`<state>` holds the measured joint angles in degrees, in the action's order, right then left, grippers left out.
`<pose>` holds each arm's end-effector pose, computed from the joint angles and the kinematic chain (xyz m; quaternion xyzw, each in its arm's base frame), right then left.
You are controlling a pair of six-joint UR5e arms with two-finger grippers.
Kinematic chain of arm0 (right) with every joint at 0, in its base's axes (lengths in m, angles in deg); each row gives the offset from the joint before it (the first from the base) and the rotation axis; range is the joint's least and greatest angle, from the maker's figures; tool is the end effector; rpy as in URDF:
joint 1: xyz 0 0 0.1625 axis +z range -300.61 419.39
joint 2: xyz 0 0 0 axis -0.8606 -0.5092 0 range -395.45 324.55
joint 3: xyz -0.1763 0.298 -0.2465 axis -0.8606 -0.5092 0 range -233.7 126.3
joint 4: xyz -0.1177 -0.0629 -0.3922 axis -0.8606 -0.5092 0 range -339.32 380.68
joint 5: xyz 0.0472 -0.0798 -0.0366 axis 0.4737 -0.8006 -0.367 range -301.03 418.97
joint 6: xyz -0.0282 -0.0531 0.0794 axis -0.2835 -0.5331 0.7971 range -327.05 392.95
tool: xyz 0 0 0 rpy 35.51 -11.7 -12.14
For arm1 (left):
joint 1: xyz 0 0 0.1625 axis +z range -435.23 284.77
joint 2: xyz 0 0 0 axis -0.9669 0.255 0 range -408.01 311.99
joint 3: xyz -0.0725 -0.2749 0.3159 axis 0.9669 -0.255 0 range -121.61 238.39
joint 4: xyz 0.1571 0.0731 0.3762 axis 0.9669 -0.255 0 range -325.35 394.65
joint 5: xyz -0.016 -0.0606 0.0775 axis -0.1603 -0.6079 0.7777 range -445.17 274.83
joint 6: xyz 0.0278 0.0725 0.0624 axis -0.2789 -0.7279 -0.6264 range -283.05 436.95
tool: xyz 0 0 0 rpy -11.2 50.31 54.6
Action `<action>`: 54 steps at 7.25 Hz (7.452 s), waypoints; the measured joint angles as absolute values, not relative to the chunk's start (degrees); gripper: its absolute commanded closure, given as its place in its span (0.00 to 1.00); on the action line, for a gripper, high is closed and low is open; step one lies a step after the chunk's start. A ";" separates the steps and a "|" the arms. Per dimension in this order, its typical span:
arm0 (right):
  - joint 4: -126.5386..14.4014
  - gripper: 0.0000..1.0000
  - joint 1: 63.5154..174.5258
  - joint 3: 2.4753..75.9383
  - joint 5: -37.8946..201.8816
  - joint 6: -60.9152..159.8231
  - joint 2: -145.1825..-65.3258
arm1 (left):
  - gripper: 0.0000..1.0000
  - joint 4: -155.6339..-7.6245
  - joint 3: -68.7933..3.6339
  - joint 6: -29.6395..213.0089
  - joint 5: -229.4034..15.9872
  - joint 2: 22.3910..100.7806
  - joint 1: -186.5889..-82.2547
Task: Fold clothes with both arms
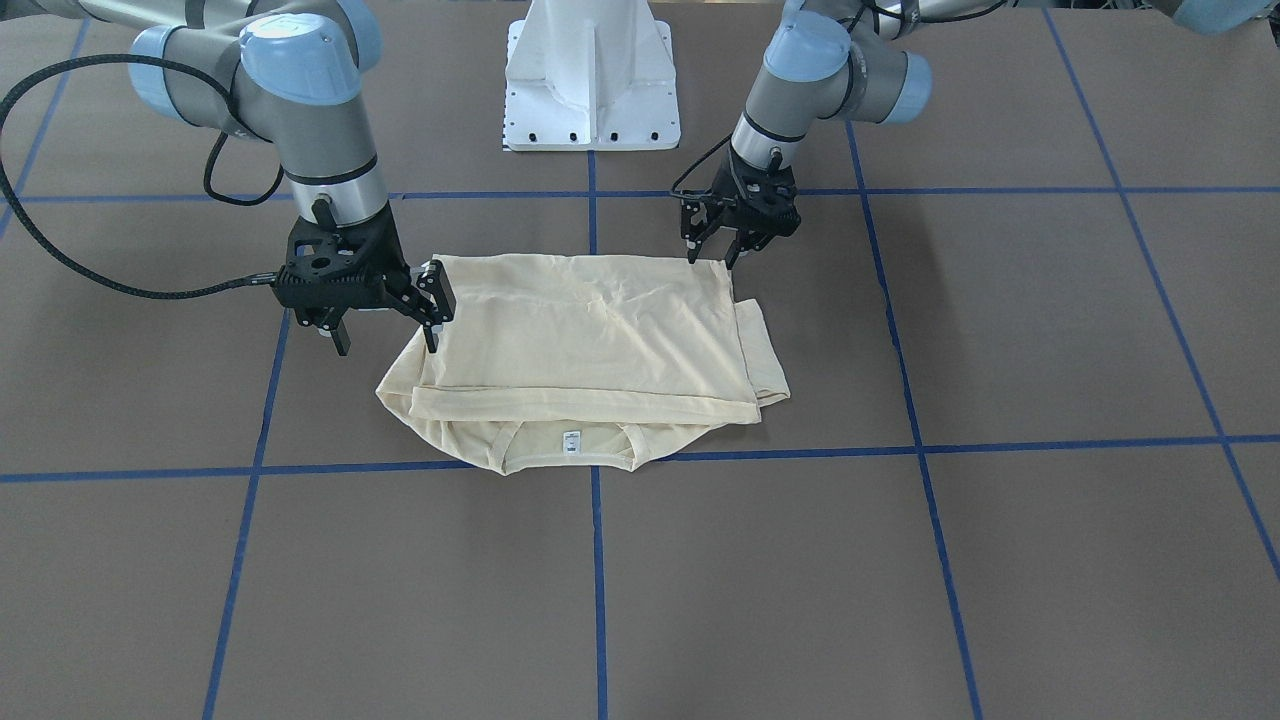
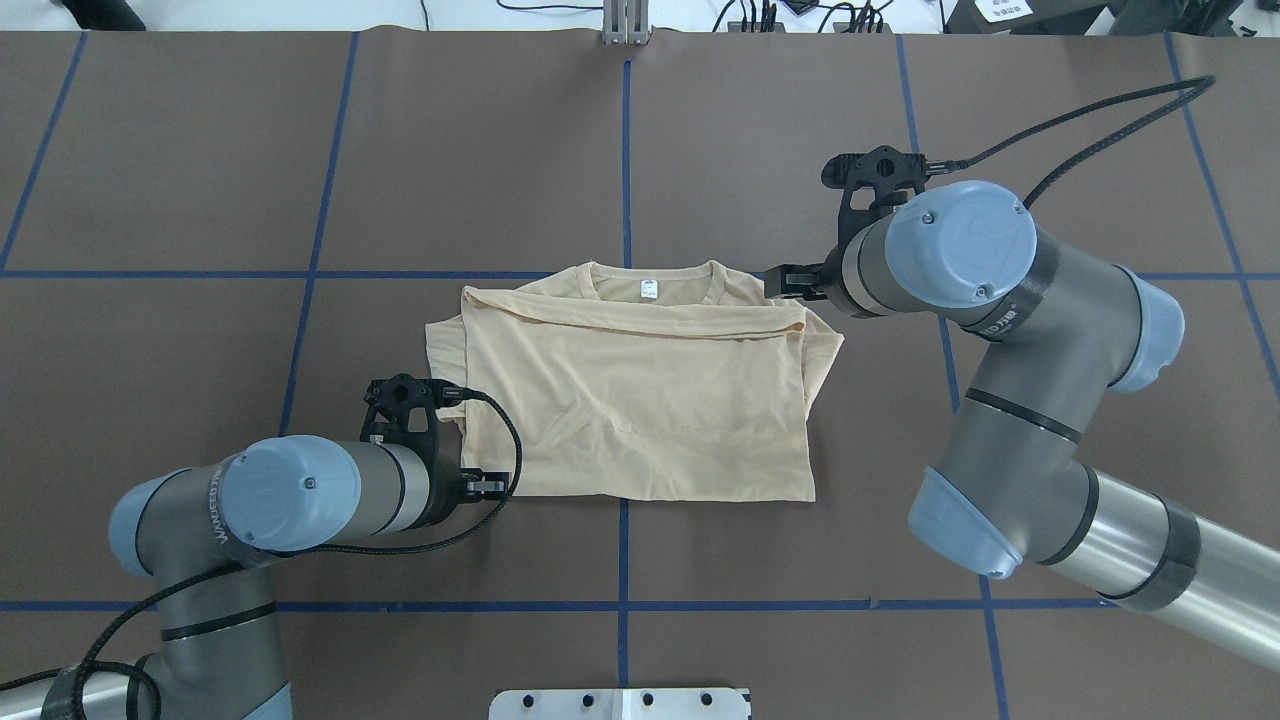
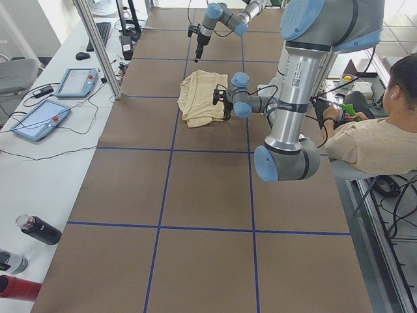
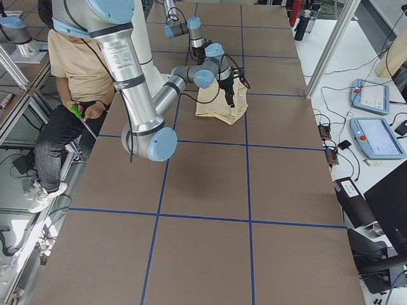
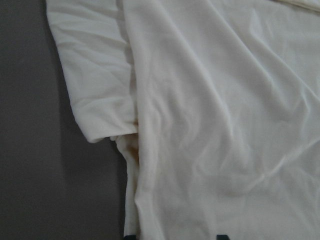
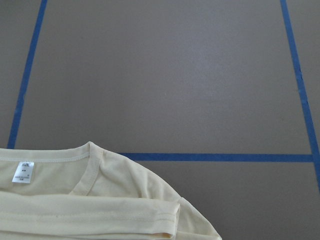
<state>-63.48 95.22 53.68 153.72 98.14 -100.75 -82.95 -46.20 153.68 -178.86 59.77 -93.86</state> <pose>-0.4207 -0.4581 0.2783 0.1722 -0.3694 0.0709 0.9104 0.5252 -0.3109 0.3207 0.1106 0.4879 -0.0245 0.8655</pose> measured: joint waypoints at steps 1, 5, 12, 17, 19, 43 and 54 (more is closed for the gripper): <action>-63.46 0.00 95.19 53.70 153.72 98.19 -100.74 | 0.60 -82.95 -46.20 153.68 -178.87 59.58 -93.87; -63.45 0.00 95.09 53.60 153.65 98.07 -100.64 | 1.00 -82.95 -46.16 153.60 -178.87 59.16 -93.97; -63.37 0.00 94.71 53.59 153.70 98.21 -100.56 | 1.00 -82.41 -42.75 143.72 -178.55 58.69 -104.44; -62.22 0.00 93.72 53.64 153.50 98.76 -100.76 | 1.00 -92.62 -13.53 132.40 -177.77 78.29 -118.87; -62.21 0.00 93.32 53.68 153.40 98.80 -100.65 | 0.89 -96.89 -4.55 132.26 -178.08 85.60 -120.45; -56.78 1.00 81.78 42.06 142.91 110.28 -93.08 | 0.00 -105.01 -11.31 127.85 -185.81 75.56 -123.56; -56.67 1.00 78.97 51.08 142.07 102.52 -101.51 | 0.00 -105.07 -11.48 128.20 -185.90 75.63 -123.40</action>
<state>-56.67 78.97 51.08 142.07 102.52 -101.51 -105.07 -11.48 128.20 -185.90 75.63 -123.40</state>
